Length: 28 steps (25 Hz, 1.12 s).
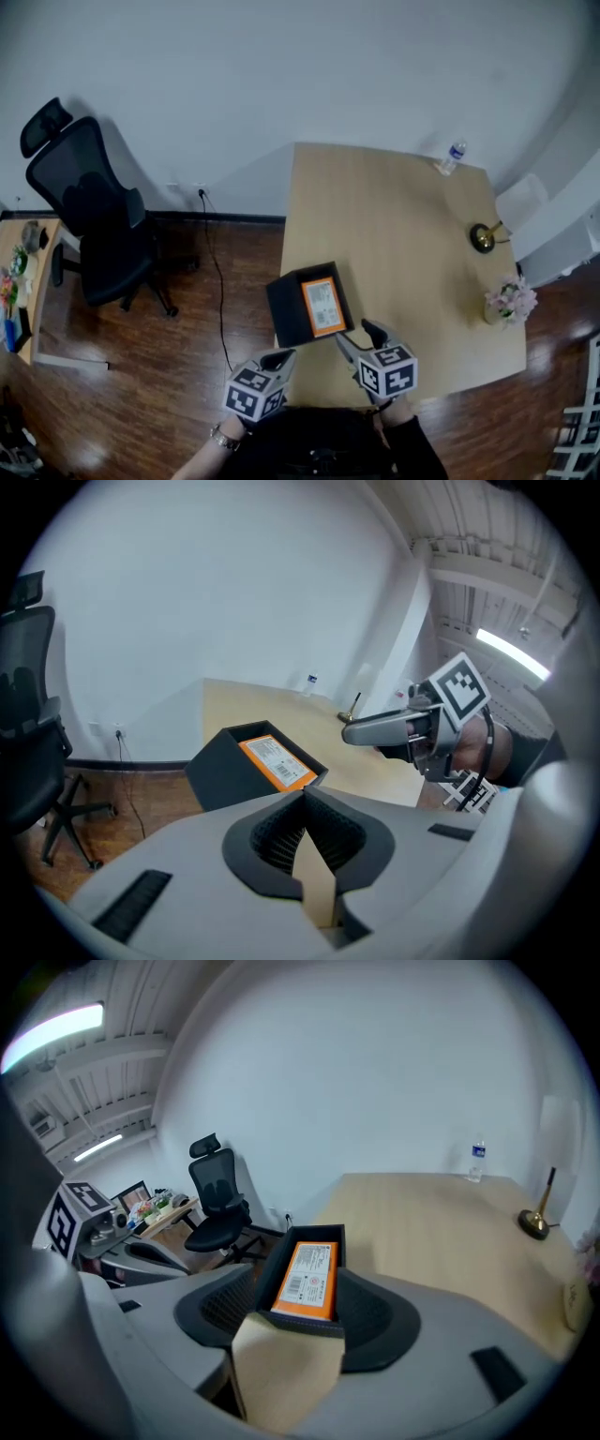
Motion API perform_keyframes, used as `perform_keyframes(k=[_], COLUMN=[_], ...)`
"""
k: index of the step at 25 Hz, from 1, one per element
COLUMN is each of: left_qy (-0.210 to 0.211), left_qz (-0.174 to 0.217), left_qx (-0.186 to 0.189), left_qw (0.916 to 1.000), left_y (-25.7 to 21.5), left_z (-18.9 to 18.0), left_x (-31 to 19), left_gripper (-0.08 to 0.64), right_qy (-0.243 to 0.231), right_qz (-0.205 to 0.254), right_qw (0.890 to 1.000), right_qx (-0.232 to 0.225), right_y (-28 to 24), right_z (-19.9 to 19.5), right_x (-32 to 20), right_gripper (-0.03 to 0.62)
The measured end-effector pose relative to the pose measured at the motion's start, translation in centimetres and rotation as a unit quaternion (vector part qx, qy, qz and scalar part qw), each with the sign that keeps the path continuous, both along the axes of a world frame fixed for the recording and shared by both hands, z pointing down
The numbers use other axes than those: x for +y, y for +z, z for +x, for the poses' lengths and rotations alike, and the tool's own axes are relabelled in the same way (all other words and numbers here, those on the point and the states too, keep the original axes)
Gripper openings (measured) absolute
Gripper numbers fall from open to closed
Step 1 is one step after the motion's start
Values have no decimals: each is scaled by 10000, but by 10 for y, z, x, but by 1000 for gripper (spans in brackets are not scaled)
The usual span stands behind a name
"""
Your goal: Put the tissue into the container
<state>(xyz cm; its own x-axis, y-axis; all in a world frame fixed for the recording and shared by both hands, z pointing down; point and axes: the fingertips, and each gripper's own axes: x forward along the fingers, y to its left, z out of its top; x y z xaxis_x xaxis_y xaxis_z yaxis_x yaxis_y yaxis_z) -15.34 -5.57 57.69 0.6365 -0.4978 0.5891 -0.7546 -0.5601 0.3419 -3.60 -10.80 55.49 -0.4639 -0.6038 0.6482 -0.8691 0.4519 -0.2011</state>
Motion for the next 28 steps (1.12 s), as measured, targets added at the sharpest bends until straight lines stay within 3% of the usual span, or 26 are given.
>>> perform_keyframes(k=[6, 8, 15, 28], left_qy=[329, 423, 713, 697], left_qz=[22, 33, 11, -25], left_qx=[-57, -91, -236, -372], left_qw=[9994, 9991, 9972, 9969], left_y=[-2, -2, 1, 1], left_z=[39, 50, 81, 103], left_x=[4, 6, 17, 19], left_gripper=[3, 3, 3, 3], right_qy=[464, 542, 629, 487], right_qz=[-201, -297, -600, -538], right_qw=[9985, 9977, 9958, 9968], right_qx=[-224, -295, -300, -340], right_y=[12, 19, 42, 40], right_z=[52, 64, 92, 110], right_x=[39, 51, 75, 76], right_gripper=[45, 0, 0, 0])
